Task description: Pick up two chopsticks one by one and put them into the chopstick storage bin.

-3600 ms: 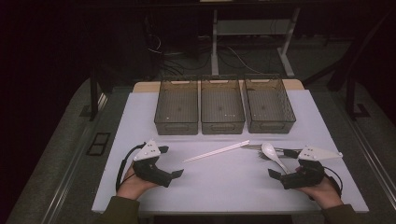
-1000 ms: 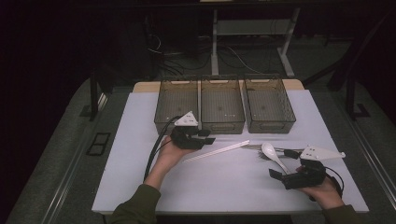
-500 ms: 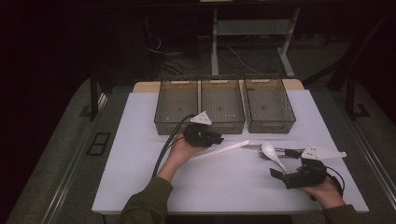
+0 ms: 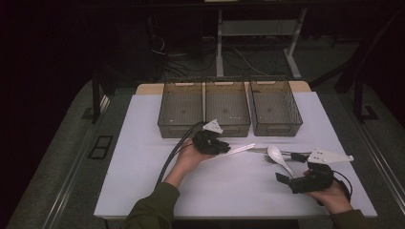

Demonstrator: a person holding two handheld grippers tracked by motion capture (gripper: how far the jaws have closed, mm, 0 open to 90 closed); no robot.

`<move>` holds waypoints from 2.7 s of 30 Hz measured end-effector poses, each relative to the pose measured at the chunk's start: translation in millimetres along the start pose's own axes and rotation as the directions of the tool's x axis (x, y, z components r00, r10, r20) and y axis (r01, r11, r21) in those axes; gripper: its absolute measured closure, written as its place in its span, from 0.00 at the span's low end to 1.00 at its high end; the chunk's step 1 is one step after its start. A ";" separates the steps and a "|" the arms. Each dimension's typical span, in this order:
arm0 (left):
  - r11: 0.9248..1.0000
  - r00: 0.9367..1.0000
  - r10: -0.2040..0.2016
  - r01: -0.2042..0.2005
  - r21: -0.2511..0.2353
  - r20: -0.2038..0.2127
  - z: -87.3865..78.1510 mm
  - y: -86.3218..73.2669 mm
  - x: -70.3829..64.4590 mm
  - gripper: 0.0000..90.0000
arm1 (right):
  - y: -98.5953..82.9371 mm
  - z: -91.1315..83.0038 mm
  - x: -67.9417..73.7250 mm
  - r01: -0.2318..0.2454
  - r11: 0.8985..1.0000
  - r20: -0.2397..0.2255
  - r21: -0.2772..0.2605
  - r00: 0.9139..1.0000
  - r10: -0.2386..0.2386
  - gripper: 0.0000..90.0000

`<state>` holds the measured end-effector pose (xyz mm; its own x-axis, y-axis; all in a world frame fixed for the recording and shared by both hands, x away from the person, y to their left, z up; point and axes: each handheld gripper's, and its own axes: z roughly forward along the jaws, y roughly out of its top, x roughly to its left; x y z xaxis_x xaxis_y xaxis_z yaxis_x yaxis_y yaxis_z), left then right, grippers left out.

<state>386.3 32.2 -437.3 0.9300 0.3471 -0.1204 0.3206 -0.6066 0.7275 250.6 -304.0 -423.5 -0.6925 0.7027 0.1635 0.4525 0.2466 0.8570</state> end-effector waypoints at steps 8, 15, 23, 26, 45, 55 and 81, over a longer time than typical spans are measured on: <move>1.000 1.000 -0.008 0.009 0.029 -0.007 4.5 -2.5 1.3 0.88 | -0.3 -0.9 -0.3 -0.001 1.000 0.001 -0.002 1.000 0.001 0.01; 1.000 1.000 0.006 -0.006 0.030 0.001 5.4 -3.1 3.3 0.90 | -0.3 -0.7 -0.3 0.000 1.000 0.002 0.001 1.000 0.000 0.01; 0.999 1.000 -0.019 0.020 0.039 -0.012 8.5 -5.1 3.4 0.90 | -0.4 -1.2 -0.2 -0.003 1.000 0.003 -0.001 1.000 0.003 0.01; 0.999 1.000 -0.007 0.008 0.041 -0.015 9.2 -5.9 6.4 0.90 | -0.3 -1.6 -0.4 -0.002 1.000 0.005 -0.003 1.000 0.002 0.01; 0.991 0.994 0.107 -0.104 0.090 -0.028 11.3 -1.0 2.6 0.92 | -0.7 -0.9 -1.0 -0.004 1.000 0.008 0.002 1.000 0.004 0.01; 0.985 0.988 0.150 -0.147 0.089 -0.030 10.9 -1.8 1.6 0.94 | -0.9 -1.0 0.0 -0.006 1.000 0.006 0.003 1.000 0.006 0.01; 0.999 0.999 0.032 -0.032 -0.001 -0.028 -29.6 3.1 -5.8 0.94 | -0.8 -3.9 0.6 -0.008 1.000 0.007 -0.008 1.000 0.008 0.01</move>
<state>376.6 49.5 -414.4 0.9345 0.3473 -0.0777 0.2902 -0.6172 0.7313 247.6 -306.3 -422.2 -0.6848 0.7093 0.1669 0.4535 0.2355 0.8596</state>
